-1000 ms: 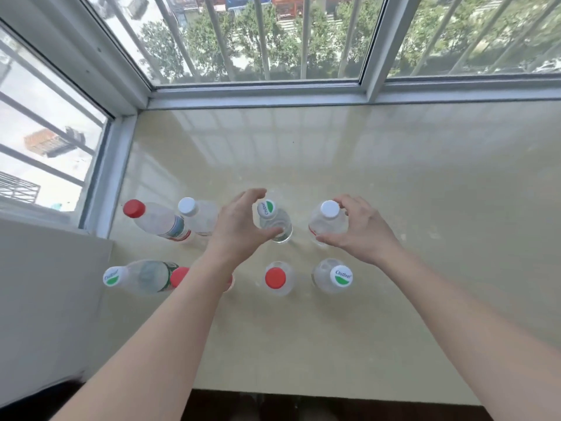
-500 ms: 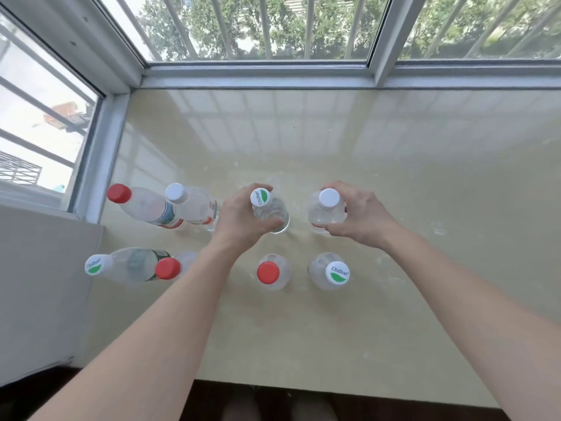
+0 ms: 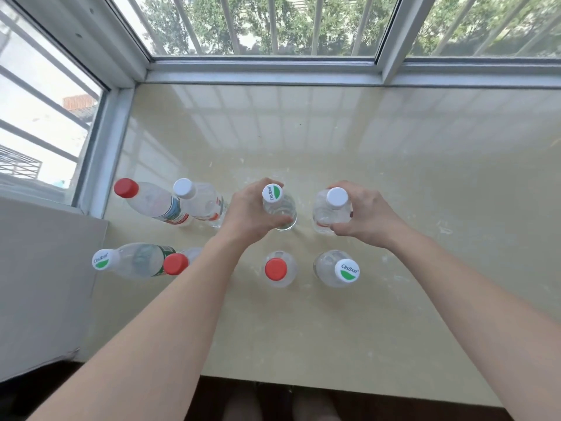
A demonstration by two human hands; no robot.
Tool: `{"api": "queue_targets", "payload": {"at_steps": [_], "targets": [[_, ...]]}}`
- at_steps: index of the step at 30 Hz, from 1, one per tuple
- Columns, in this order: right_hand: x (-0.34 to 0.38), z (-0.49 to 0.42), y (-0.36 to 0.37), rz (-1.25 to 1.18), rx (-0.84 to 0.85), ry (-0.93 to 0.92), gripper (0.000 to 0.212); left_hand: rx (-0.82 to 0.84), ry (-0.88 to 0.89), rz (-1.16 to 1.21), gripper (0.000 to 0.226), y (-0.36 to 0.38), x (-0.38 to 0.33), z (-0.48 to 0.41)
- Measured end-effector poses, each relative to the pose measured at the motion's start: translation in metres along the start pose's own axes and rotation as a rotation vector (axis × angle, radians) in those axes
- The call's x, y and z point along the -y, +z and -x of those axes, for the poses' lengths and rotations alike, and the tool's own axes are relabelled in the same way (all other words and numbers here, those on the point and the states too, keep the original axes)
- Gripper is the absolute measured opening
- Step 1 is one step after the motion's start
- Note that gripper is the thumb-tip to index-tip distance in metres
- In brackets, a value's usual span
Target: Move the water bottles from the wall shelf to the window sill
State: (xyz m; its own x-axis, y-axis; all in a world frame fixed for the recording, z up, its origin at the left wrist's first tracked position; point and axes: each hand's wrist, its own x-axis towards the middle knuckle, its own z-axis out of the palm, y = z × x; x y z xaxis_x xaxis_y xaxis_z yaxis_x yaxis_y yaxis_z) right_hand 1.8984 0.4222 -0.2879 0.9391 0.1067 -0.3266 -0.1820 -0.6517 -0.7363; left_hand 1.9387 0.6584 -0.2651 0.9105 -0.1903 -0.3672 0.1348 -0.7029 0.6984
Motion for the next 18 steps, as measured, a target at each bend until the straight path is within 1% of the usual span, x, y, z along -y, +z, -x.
{"api": "queue_targets", "payload": {"at_steps": [5, 10, 12, 15, 18], "targets": [[-0.001, 0.001, 0.002, 0.016, -0.015, -0.011, 0.051, -0.002, -0.013, 0.021, 0.048, 0.001, 0.002, 0.003], [-0.005, 0.0, 0.004, 0.005, -0.016, -0.012, 0.055, -0.004, -0.003, 0.048, 0.055, 0.005, 0.003, 0.006], [-0.005, 0.0, 0.004, 0.002, -0.002, 0.003, 0.064, -0.002, -0.007, 0.037, 0.065, 0.007, 0.005, 0.008], [0.0, 0.003, -0.002, -0.016, 0.008, 0.024, 0.086, -0.019, 0.024, 0.036, 0.08, 0.002, 0.001, 0.013], [0.008, 0.013, -0.011, -0.01, 0.014, 0.044, 0.093, -0.062, 0.088, 0.034, 0.086, -0.011, -0.008, 0.02]]}}
